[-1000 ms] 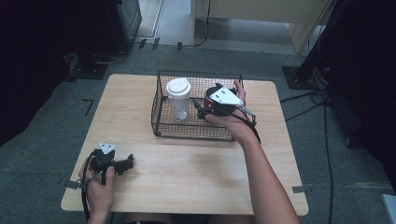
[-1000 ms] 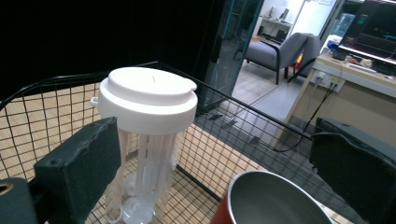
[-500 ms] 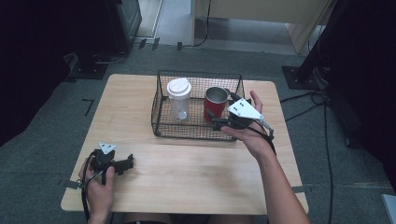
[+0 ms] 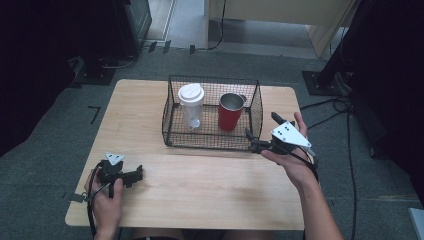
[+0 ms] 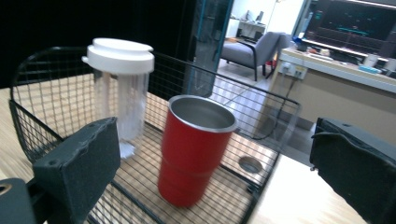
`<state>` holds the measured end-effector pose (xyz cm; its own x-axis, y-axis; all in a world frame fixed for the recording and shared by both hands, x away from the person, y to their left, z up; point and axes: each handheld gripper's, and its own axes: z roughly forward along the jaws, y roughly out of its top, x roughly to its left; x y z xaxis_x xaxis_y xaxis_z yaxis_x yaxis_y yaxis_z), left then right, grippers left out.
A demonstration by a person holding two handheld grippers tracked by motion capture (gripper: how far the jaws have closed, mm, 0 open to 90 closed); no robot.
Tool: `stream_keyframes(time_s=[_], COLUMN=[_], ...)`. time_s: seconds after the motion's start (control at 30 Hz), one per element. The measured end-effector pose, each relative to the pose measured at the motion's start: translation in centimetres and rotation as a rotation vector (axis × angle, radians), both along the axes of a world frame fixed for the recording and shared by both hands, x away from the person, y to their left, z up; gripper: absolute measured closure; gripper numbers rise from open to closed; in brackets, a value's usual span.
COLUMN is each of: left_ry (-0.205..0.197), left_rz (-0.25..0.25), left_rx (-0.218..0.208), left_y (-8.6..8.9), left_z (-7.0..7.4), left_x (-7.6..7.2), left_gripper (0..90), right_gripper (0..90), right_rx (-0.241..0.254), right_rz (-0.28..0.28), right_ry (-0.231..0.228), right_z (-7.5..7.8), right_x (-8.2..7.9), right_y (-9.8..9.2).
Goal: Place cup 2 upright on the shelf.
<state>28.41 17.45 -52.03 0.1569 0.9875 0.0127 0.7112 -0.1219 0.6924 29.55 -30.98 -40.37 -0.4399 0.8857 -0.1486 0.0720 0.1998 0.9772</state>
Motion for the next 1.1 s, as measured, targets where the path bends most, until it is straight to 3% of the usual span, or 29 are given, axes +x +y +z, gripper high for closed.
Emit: stream_keyframes(time_s=[0.4,0.8,1.1], left_ry=[0.001,0.001,0.001], left_rz=[-0.001,-0.001,-0.001], left_rx=[0.001,0.001,0.001], left_y=[0.0,0.0,0.0], left_z=[0.0,0.0,0.0], left_x=[0.0,0.0,0.0], left_gripper=[0.0,0.0,0.0], right_gripper=[1.7,1.8,1.7], right_rx=[0.024,0.075,0.083], right_rz=[-0.091,-0.192,-0.260], right_ry=[0.030,0.114,0.179], right_z=[-2.7,-7.9,-10.4], right_x=[-2.8,-5.9,-7.6], right_y=[-4.9,-9.3,-11.3])
